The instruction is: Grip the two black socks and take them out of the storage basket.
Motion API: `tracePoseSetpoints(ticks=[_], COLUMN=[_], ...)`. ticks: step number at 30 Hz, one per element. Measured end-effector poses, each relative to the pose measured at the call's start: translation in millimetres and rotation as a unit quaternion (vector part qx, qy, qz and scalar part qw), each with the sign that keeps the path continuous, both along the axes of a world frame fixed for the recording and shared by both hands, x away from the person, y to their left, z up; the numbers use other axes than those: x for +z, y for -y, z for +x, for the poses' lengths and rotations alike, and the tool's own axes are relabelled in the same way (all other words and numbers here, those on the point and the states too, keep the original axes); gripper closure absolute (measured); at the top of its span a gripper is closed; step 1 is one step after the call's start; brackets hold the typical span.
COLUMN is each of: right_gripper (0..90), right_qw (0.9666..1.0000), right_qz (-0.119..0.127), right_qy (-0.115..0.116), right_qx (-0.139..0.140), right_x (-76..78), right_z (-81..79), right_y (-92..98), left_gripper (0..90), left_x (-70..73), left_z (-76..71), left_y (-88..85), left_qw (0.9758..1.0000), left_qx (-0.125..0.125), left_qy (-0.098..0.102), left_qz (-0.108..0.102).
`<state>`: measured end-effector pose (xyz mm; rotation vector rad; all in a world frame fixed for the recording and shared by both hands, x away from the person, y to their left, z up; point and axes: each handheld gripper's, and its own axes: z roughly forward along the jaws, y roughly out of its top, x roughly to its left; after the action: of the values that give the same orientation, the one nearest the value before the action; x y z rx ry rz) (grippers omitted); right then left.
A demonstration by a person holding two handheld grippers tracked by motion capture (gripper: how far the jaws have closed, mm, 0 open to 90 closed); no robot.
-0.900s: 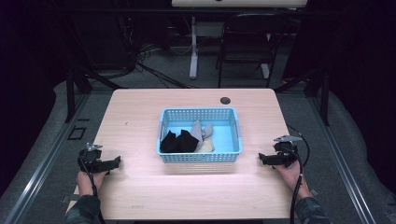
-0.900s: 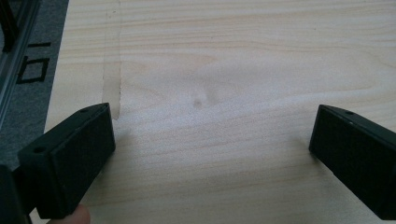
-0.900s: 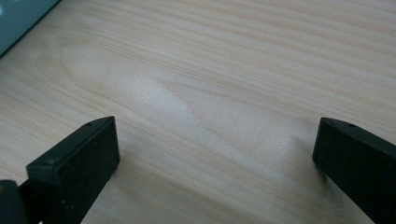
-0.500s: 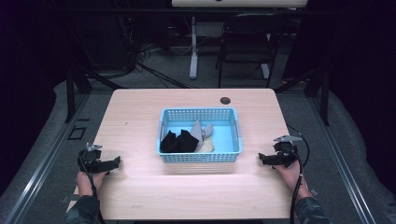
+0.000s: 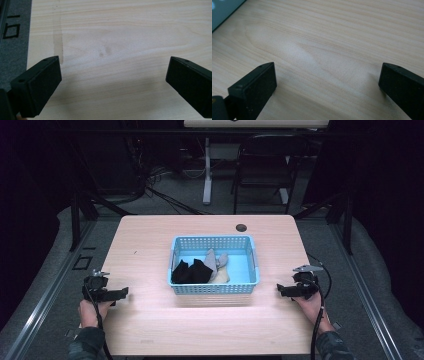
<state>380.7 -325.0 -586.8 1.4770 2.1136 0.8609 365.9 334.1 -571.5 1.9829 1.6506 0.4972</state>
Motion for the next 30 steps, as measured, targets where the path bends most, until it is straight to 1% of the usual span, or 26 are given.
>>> tracePoseSetpoints(ticks=[3,4,5,6,7,8,9,10,11,13,14,15,16,17,21,23,25,26,28,30], right_gripper=[1.2,1.2,1.2,1.2,1.2,1.2,1.2,1.2,1.2,1.2,1.2,1.2,1.2,1.2,1.2,1.3,1.2,1.2,1.3,1.2], right_qw=[1.0,1.0,1.0,1.0,1.0,1.0,1.0,1.0,1.0,1.0,1.0,1.0,1.0,1.0,1.0,1.0,1.0,1.0,1.0,1.0], right_qz=[0.0,0.0,-0.003,-0.003,-0.003,-0.003,-0.003,-0.003,-0.002,-0.002,-0.002,-0.002,-0.002,-0.002,-0.002,-0.002,-0.002,-0.002,-0.002,-0.002], right_qy=[0.001,0.001,-0.002,-0.002,-0.002,-0.002,-0.002,-0.002,-0.002,-0.002,-0.002,-0.002,-0.002,-0.002,-0.001,-0.002,-0.002,-0.002,-0.002,-0.002], right_qx=[0.0,0.0,0.001,0.001,0.001,0.001,0.001,0.001,0.001,0.001,0.001,0.001,0.001,0.001,0.001,0.001,0.001,0.001,0.001,0.001], right_x=[0.0,0.0,0.5,0.6,0.6,0.6,0.6,0.6,0.5,0.5,0.5,0.5,0.5,0.5,0.5,0.5,0.5,0.5,0.5,0.5], right_z=[-0.4,-0.4,-0.3,-0.3,-0.3,-0.3,-0.3,-0.3,-0.3,-0.3,-0.3,-0.3,-0.3,-0.2,-0.3,-0.3,-0.3,-0.3,-0.3,-0.2], right_y=[-0.1,-0.1,0.3,0.3,0.3,0.3,0.2,0.2,0.2,0.1,0.1,0.1,0.1,0.1,0.1,0.1,0.1,0.1,0.1,0.1], left_gripper=[0.1,0.1,0.1,0.1,0.1,0.2,0.2,0.2,0.2,0.2,0.2,0.2,0.2,0.2,0.2,0.2,0.2,0.2,0.2,0.2], left_x=[7.6,7.6,11.1,13.6,18.6,18.6,24.4,24.4,29.0,36.5,38.9,42.2,46.1,51.1,63.1,70.0,77.1,80.1,87.4,95.8], left_z=[1.8,1.8,1.9,2.2,3.1,3.1,3.1,3.1,3.2,3.1,3.0,3.1,3.5,4.2,6.8,8.6,10.1,10.7,12.2,14.2], left_y=[5.5,5.5,7.0,7.6,8.1,8.1,9.5,9.5,11.2,15.1,16.9,19.3,21.0,24.1,31.0,35.5,40.8,42.4,48.1,54.9], left_qw=[0.9998,0.9998,0.9997,0.9996,0.9992,0.9992,0.9989,0.9989,0.9985,0.9977,0.9975,0.9972,0.9966,0.9958,0.9945,0.9934,0.9925,0.9918,0.9909,0.9896], left_qx=[-0.02,-0.02,-0.024,-0.028,-0.037,-0.037,-0.045,-0.045,-0.052,-0.065,-0.067,-0.072,-0.081,-0.089,-0.103,-0.114,-0.122,-0.127,-0.134,-0.144], left_qy=[-0.004,-0.004,-0.005,-0.005,-0.008,-0.008,-0.001,-0.001,-0.005,-0.002,-0.001,0.0,-0.003,-0.001,0.0,-0.003,-0.002,0.0,0.001,0.005], left_qz=[-0.005,-0.005,-0.003,-0.007,-0.013,-0.013,-0.012,-0.012,-0.013,-0.019,-0.021,-0.018,-0.017,-0.018,-0.019,-0.014,-0.015,-0.012,-0.016,-0.009])
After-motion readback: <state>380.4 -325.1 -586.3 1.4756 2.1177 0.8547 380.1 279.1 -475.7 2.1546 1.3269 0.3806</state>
